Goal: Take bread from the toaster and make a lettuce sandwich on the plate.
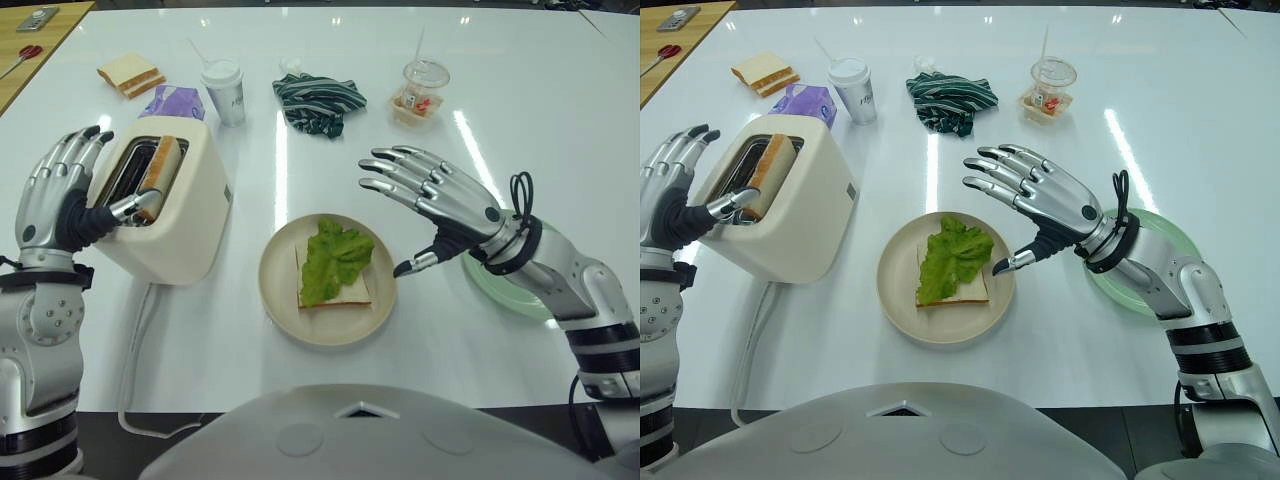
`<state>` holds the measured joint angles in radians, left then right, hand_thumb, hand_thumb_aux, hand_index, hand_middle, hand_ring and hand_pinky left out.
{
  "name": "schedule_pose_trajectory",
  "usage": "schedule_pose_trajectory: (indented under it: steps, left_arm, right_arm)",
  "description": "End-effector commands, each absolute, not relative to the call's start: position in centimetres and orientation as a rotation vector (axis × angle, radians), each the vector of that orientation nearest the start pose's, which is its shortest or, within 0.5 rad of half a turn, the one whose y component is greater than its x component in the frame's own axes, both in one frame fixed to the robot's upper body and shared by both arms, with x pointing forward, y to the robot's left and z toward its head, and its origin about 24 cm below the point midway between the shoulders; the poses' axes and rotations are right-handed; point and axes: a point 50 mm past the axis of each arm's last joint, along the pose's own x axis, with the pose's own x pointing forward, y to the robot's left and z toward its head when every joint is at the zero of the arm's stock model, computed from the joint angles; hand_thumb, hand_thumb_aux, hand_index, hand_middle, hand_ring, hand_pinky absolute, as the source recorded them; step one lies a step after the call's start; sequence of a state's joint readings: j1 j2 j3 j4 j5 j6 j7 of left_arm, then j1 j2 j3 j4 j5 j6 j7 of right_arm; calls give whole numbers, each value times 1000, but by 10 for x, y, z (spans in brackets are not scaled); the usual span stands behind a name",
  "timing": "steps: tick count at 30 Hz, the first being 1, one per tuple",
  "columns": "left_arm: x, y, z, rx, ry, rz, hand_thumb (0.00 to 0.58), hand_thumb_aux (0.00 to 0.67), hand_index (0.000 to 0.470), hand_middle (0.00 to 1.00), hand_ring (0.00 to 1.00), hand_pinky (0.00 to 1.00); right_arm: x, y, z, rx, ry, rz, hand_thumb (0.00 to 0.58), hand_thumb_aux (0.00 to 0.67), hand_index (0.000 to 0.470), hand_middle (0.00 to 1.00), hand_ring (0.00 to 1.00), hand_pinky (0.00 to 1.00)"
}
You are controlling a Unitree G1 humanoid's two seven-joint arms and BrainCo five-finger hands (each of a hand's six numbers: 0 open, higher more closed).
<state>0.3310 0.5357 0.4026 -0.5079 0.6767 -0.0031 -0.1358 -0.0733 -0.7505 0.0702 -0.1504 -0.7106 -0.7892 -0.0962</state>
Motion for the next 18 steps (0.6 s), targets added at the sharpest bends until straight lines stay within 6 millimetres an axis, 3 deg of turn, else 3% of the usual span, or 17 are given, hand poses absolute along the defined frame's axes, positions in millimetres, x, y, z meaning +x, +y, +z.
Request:
schedule_pose_trajectory:
  steps: [1, 14, 16, 18]
  left_arm:
    - [179, 284, 140, 1408, -16, 182, 0, 0, 0, 0, 0, 0]
    - [181, 277, 132, 1385, -13, 137, 0, 0, 0, 0, 0, 0]
    - [181, 276, 132, 1378, -16, 131, 132, 81, 57, 0, 0, 0]
    - [182, 275, 132, 1373, -18, 125, 441, 342, 240, 0, 0, 0]
  right_arm:
    - [221, -172, 134, -1320, -922, 567, 0, 0, 0, 0, 0, 0]
    - [224, -173, 128, -1316, -903, 567, 0, 0, 0, 0, 0, 0]
    - [224, -173, 127, -1316, -901, 566, 0, 0, 0, 0, 0, 0]
    - [224, -173, 126, -1316, -899, 563, 0, 0, 0, 0, 0, 0]
